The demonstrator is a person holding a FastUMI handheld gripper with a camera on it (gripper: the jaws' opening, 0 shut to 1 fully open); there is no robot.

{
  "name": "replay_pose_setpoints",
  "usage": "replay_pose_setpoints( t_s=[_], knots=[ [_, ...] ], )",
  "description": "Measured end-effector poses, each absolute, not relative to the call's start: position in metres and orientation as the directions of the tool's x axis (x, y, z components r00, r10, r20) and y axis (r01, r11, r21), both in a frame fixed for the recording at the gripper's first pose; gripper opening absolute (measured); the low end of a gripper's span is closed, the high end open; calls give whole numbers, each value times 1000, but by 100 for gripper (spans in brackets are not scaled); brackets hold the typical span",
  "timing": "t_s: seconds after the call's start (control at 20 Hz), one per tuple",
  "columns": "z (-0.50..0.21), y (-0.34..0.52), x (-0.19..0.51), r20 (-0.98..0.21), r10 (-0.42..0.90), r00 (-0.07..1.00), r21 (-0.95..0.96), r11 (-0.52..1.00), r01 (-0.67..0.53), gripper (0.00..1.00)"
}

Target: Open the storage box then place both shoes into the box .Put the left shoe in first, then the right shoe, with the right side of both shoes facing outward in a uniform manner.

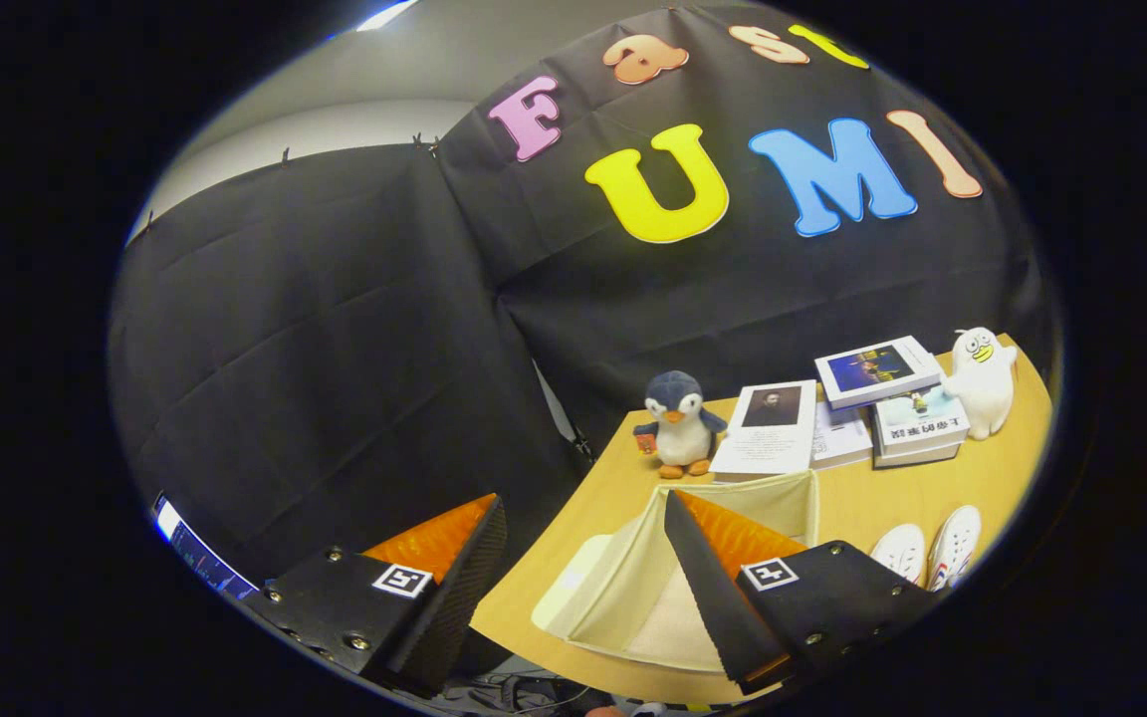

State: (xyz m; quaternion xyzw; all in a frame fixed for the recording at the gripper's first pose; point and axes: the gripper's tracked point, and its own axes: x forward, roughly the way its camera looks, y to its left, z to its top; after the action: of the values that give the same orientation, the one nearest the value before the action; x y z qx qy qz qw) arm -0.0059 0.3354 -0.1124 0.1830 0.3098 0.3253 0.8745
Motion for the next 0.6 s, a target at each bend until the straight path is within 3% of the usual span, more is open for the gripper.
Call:
replay_pose_setpoints(
  t_s=[0.6],
  knots=[
    [-170,209,25,-538,509,672,414,854,-316,97]
  ],
)
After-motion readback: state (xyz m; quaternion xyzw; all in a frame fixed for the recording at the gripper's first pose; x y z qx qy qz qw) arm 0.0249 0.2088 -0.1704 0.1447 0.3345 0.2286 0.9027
